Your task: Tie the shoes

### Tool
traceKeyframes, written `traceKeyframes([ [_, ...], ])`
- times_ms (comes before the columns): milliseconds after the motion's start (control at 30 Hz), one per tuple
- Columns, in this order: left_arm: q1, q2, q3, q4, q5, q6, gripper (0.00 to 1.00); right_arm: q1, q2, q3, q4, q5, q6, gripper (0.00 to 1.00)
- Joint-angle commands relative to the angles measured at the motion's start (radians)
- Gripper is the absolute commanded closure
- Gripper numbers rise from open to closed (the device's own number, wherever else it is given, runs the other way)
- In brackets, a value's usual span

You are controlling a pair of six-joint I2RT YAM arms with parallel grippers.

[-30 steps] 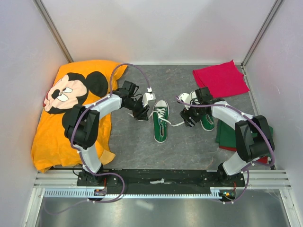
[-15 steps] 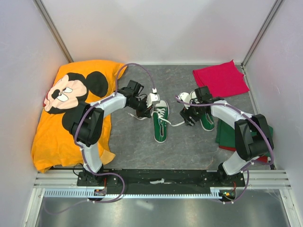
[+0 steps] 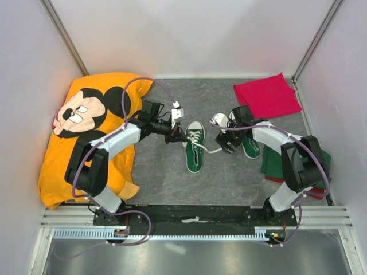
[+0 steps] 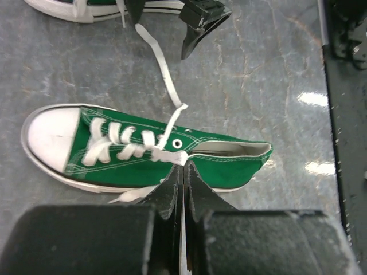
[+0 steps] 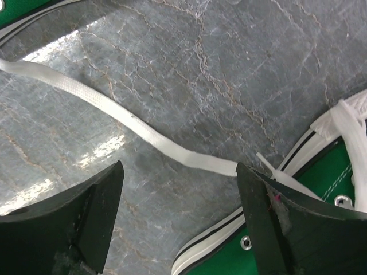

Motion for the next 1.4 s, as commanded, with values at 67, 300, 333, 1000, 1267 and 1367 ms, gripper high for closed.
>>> traceKeyframes([
  [67, 0.004, -0.004, -0.068, 0.257, 0.058, -0.237, 0.98, 0.027, 0.038, -0.010, 0.085, 0.062, -0.089, 0.14],
  [300, 0.004, 0.000, -0.071, 0.256, 0.052, -0.242, 0.98, 0.041, 0.064, -0.045, 0.106, 0.105, -0.161, 0.26],
  [333, 0.003, -0.002, -0.071, 0.256, 0.050, -0.239, 0.98, 0.041, 0.064, -0.056, 0.106, 0.107, -0.166, 0.29],
  [1000, 0.004, -0.022, -0.076, 0.243, 0.105, -0.112, 0.99, 0.049, 0.115, 0.473, -0.039, -0.164, 0.176, 1.00],
  [1267, 0.004, -0.050, -0.120, 0.299, 0.121, -0.056, 0.98, 0.209, 0.318, 0.712, -0.037, -0.244, 0.286, 1.00],
  [1367, 0.004, -0.050, -0.123, 0.288, 0.121, -0.036, 0.98, 0.246, 0.365, 0.743, -0.042, -0.286, 0.345, 1.00],
])
